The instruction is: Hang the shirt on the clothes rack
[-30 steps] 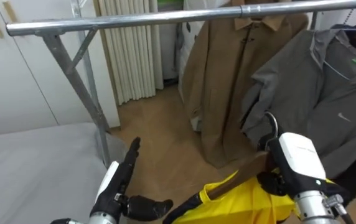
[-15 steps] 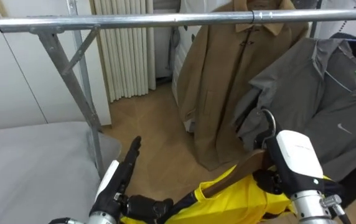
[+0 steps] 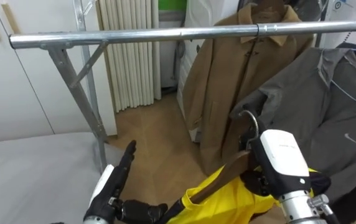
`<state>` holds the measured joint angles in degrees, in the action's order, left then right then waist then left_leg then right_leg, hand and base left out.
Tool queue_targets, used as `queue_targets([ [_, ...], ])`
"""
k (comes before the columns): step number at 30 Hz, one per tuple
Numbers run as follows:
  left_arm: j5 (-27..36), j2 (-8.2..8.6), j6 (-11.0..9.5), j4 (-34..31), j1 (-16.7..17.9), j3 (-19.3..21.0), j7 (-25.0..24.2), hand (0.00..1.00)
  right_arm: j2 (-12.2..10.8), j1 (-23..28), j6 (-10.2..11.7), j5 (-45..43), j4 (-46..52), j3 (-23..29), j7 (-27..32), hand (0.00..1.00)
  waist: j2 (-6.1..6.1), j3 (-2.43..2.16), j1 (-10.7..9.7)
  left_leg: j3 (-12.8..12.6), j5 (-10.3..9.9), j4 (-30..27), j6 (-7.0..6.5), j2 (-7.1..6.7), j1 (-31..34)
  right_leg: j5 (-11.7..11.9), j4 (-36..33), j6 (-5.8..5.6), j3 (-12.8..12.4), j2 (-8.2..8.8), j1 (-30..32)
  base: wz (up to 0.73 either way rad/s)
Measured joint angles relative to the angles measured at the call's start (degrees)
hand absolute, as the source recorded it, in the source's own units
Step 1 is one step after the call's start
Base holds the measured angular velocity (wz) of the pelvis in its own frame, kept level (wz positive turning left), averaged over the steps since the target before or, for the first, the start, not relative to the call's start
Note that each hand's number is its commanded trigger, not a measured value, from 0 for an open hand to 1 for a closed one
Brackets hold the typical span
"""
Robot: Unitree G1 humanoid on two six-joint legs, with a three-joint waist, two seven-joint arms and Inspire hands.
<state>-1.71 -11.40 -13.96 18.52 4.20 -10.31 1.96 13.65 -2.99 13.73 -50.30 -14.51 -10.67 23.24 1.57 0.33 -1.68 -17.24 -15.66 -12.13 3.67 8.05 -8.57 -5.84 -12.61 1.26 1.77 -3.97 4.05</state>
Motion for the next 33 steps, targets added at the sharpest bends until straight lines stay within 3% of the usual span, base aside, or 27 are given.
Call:
queue_targets([
  [2, 0.0, 0.01, 0.0, 0.11, 0.17, 0.4, 0.16, 0.0, 0.02, -0.03, 0.0, 0.0, 0.0, 0.05, 0.0, 1.0, 0.11, 0.0, 0.08, -0.03, 0.0, -0.92, 0.0, 0.18, 0.36, 0.01, 0.0, 0.03, -0.23, 0.3, -0.2, 0.08],
  [4, -0.06, 0.03, 0.0, 1.14, 0.36, 1.22, 0.19, 0.0, 0.13, -0.09, -0.02, 0.17, -0.04, 0.17, 0.1, 1.0, 0.98, 0.42, 0.22, 0.53, -0.44, -5.17, 0.16, 0.08, 2.61, 0.03, 0.03, 0.05, -1.98, 1.54, -0.92, 0.2],
  [5, -0.11, 0.04, 0.0, 2.2, 0.32, 1.23, 0.27, 0.0, 0.55, -0.16, -0.05, 0.31, -0.02, 0.72, 0.26, 1.0, 1.05, 0.43, 0.2, 2.93, 0.22, -1.5, 0.16, -0.59, 4.04, 0.03, -0.06, 0.03, -2.93, 1.93, -0.94, 0.19],
  [6, -0.15, -0.14, -0.02, 3.29, 0.42, 1.41, 0.52, 0.0, 0.6, -0.18, -0.26, 0.4, -0.09, 1.28, 0.31, 1.0, 1.3, 0.44, 0.87, 2.97, 1.57, 0.91, -0.76, -0.78, 4.32, -0.25, -0.13, -0.41, -2.58, 1.95, -0.87, 0.12],
  [7, -0.14, -0.18, -0.02, 4.03, 0.68, 1.64, 0.9, 0.0, 0.63, -0.2, -0.29, 0.27, 0.0, 1.3, 0.31, 1.0, 1.51, 0.36, 1.25, 2.97, 2.07, 0.97, -0.85, -0.86, 3.85, -0.2, -0.05, -0.57, -2.32, 1.97, -0.91, 0.04],
  [9, -0.01, -0.2, 0.03, 8.04, 0.93, 3.15, 1.42, 0.0, 0.83, -0.33, -0.07, 0.16, 1.62, 2.12, 0.31, 1.0, 1.9, 0.37, 2.45, 3.19, 2.17, 0.89, -0.85, -1.3, 3.87, -0.16, 0.08, -0.66, -0.29, 1.76, -1.09, 0.07],
  [13, -0.11, -0.57, 0.37, 11.21, 3.48, 4.44, 1.48, 0.0, 2.83, -2.14, 0.43, 1.44, 2.66, 3.38, 0.76, 1.0, 1.92, 0.41, 3.75, 3.92, 2.26, 0.89, -0.74, -1.4, 3.92, -0.16, 0.1, -0.66, 0.29, 1.83, -1.24, 0.06],
  [15, -0.17, -0.6, 0.48, 11.31, 5.18, 4.68, 1.46, 0.0, 4.34, -4.09, 0.47, 3.19, 2.71, 3.67, 0.75, 1.0, 2.06, 0.47, 3.75, 4.43, 2.45, 0.77, -0.61, -1.39, 3.88, -0.23, 0.27, -0.64, 0.81, 1.92, -1.62, 0.1],
  [18, -0.64, -0.62, 0.48, 11.31, 5.33, 5.07, 1.45, 0.0, 4.69, -6.48, 0.68, 3.28, 3.36, 5.32, 0.74, 1.0, 2.82, 0.8, 3.81, 4.94, 2.92, 0.8, -0.43, -1.53, 4.0, -0.71, 0.45, -0.11, 1.47, 2.08, -1.85, 0.12],
  [25, -1.71, -0.75, 0.71, 12.03, 5.39, 5.31, 1.36, 0.0, 5.05, -9.05, 1.26, 3.36, 4.14, 7.39, 1.04, 1.0, 3.33, 0.71, 3.75, 6.45, 3.04, 0.84, -0.28, -1.37, 3.98, -1.18, 0.42, 0.22, 3.12, 2.11, -2.61, 0.12],
  [33, -5.42, -0.13, 4.33, 12.01, 5.85, 5.11, 1.05, 0.0, 5.03, -9.36, -0.2, 5.37, 4.01, 7.48, 0.34, 1.0, 3.42, 0.69, 5.7, 6.87, 3.04, 0.84, -0.25, -0.89, 3.86, -1.55, -0.08, 0.18, 4.84, 1.97, -2.88, 0.04],
])
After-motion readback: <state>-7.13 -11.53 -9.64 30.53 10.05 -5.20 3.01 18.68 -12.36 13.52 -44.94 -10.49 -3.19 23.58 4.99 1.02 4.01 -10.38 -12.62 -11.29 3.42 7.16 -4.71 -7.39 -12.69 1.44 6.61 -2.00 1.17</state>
